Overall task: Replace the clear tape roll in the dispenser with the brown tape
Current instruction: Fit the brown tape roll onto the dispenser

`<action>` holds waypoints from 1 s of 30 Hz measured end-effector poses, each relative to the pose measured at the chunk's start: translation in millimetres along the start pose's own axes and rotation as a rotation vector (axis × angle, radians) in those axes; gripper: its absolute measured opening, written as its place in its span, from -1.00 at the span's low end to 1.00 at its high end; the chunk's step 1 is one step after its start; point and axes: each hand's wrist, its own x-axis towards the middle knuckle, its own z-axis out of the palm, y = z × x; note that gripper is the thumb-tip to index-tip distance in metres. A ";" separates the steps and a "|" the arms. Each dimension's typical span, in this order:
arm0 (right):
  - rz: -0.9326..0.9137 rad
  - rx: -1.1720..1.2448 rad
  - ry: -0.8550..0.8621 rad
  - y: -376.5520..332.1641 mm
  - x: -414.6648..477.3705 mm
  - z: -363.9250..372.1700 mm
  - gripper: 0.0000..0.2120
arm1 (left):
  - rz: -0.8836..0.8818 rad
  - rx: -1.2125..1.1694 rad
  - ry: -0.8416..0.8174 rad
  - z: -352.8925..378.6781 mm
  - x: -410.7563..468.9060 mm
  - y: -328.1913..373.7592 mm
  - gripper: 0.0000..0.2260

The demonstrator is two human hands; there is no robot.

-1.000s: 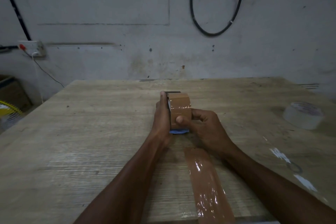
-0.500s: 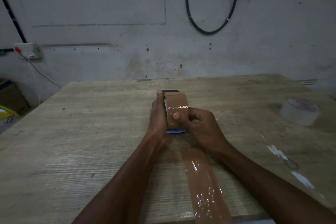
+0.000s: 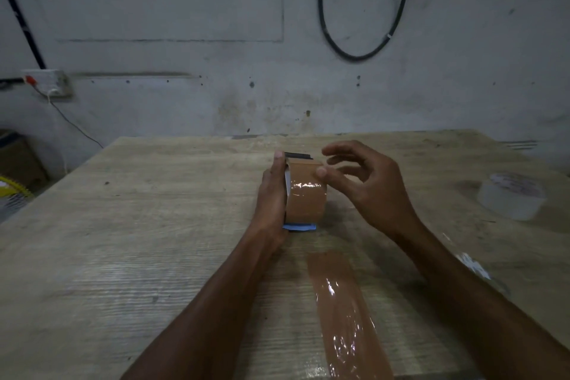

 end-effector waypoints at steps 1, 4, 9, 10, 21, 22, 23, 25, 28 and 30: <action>-0.011 -0.038 -0.027 -2.0 3.9 -0.2 -0.63 | 0.002 0.014 -0.004 0.1 -0.4 0.0 -0.47; -0.032 -0.067 -0.060 -6.5 12.9 -1.6 -0.63 | 0.004 0.030 0.000 1.0 -2.5 1.1 -0.54; -0.050 -0.092 -0.095 -11.7 20.6 -5.2 -0.68 | 0.019 0.047 0.004 3.3 -4.6 5.4 -0.61; -0.051 -0.100 -0.096 -12.6 21.6 -5.7 -0.69 | 0.022 0.047 0.002 3.7 -4.8 6.1 -0.60; -0.053 -0.156 -0.139 -13.2 31.4 -6.9 -0.80 | 0.033 0.058 0.022 5.5 -4.5 8.9 -0.62; -0.051 -0.148 -0.143 -13.9 32.0 -7.2 -0.81 | 0.032 0.056 0.017 5.4 -4.5 8.6 -0.61; -0.050 -0.142 -0.148 -14.5 32.6 -7.5 -0.82 | 0.032 0.054 0.016 4.9 -4.1 7.7 -0.61; -0.047 -0.144 -0.156 -15.3 33.2 -8.0 -0.83 | 0.029 0.050 0.020 3.8 -3.8 6.8 -0.63; -0.041 -0.160 -0.156 -15.5 34.5 -8.3 -0.83 | 0.012 0.043 0.008 1.6 -3.2 5.4 -0.57; -0.038 -0.164 -0.158 -15.5 35.7 -8.2 -0.84 | 0.020 0.041 -0.001 1.0 -2.1 4.9 -0.57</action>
